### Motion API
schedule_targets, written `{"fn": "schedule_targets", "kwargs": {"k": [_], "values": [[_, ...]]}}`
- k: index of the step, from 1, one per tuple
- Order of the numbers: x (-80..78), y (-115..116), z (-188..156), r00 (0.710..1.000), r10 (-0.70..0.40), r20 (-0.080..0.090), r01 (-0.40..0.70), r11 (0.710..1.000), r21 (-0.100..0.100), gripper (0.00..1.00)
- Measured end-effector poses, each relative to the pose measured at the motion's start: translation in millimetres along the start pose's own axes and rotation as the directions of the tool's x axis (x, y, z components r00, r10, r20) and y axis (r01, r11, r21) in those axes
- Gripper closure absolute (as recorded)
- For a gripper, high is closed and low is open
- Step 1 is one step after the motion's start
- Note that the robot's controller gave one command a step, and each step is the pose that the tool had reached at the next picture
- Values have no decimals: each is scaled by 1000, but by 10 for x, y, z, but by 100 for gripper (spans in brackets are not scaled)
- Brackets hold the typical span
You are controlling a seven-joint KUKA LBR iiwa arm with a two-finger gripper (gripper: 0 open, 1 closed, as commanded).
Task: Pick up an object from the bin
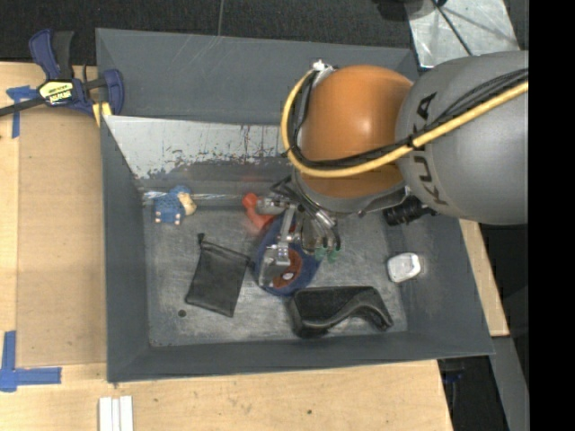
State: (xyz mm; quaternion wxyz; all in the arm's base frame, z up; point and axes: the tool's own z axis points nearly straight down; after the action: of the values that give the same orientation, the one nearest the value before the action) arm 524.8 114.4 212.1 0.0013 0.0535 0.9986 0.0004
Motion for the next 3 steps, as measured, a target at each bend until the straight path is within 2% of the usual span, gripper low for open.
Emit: {"fn": "schedule_targets", "kwargs": {"k": [1,2,3], "values": [[-115,-494,1290,1000,15,7,-15,1000,-3,0],[-135,-473,1236,1000,14,14,-14,1000,-6,100],[98,-512,199,999,-39,6,39,999,-1,100]]}}
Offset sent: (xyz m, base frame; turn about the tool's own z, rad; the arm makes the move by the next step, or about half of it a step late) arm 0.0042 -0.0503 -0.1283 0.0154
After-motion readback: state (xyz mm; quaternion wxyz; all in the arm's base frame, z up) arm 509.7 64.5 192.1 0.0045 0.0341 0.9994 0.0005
